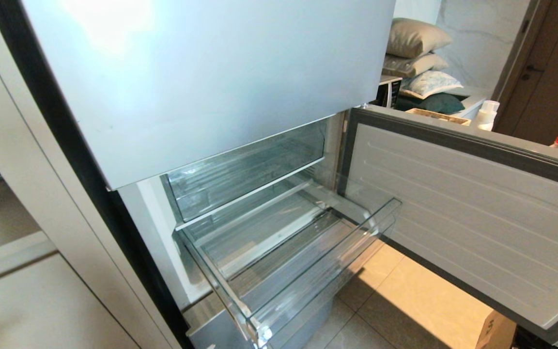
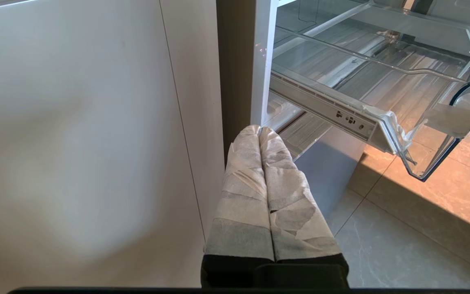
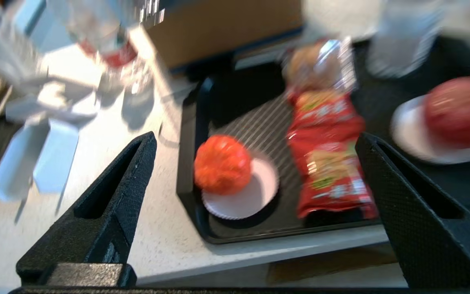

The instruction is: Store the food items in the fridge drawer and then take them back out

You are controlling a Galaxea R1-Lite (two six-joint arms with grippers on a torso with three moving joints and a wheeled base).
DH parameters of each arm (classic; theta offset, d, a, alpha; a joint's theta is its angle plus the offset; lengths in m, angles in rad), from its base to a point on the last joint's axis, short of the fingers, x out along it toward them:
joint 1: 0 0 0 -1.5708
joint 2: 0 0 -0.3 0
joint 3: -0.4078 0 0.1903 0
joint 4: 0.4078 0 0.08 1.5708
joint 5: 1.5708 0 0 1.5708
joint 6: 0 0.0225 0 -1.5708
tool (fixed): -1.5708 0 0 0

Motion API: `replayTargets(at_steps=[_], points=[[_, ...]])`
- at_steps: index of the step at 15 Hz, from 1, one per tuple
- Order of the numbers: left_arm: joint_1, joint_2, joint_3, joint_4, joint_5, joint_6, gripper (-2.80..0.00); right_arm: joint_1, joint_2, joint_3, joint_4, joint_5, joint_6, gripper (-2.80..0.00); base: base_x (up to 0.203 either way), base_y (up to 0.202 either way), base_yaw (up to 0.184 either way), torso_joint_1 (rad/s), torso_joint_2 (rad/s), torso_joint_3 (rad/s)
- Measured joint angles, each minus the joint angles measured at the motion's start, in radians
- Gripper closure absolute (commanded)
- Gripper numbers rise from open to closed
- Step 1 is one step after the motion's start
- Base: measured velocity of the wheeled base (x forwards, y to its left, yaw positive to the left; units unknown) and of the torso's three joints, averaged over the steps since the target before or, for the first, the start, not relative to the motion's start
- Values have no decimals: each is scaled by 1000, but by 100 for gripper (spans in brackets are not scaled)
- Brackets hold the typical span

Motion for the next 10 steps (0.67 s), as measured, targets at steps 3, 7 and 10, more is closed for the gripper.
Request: replayTargets(at_steps=[3, 7, 10], points=[[1, 0, 0, 0, 0, 0, 0, -37, -221, 14, 52, -54, 1, -280, 0, 0, 0, 0, 0, 0], [0, 0, 0, 0, 0, 0, 0, 0, -560, 31, 71, -147, 3, 0, 0, 0, 0, 0, 0, 0], [0, 0, 0, 0, 0, 0, 0, 211, -742, 65, 78, -251, -45, 0, 0, 0, 0, 0, 0, 0]])
